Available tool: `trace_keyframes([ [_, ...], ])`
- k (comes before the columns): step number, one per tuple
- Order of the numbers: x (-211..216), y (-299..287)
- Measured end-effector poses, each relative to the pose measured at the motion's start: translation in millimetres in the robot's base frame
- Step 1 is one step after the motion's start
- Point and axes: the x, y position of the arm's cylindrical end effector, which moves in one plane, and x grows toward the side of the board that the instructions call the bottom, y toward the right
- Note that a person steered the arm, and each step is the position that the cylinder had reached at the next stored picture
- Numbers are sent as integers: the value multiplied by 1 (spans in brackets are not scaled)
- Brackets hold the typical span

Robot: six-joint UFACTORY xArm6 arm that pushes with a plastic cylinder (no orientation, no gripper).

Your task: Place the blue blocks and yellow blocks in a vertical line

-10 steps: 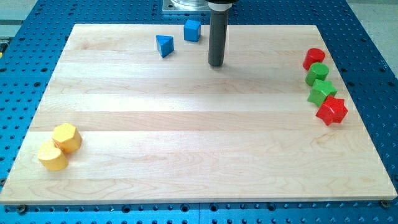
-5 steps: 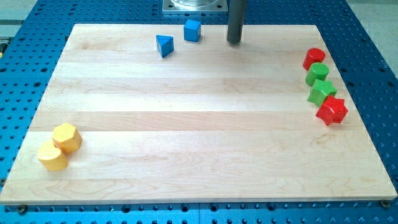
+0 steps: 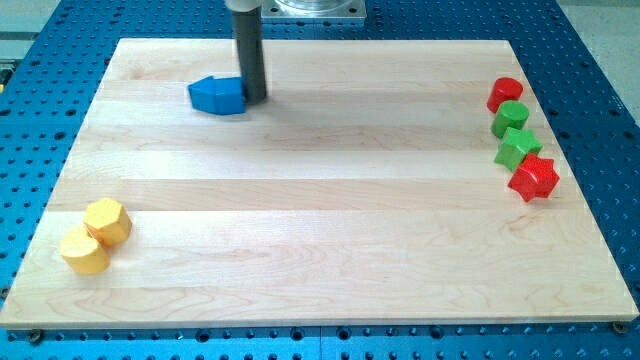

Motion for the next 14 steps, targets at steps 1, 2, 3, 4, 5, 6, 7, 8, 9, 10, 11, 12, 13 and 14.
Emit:
trace_keyframes([
  [1,-12,-36],
  [2,-12,-79],
  [3,31,-130],
  [4,28,-140],
  [5,21,-173],
  [6,54,-174],
  [7,78,-129],
  [8,92,-135],
  [9,111,-131],
  [10,93,-190],
  [11,128,-192],
  [12,155,-147],
  [13,161,-135],
  [14,161,-118],
])
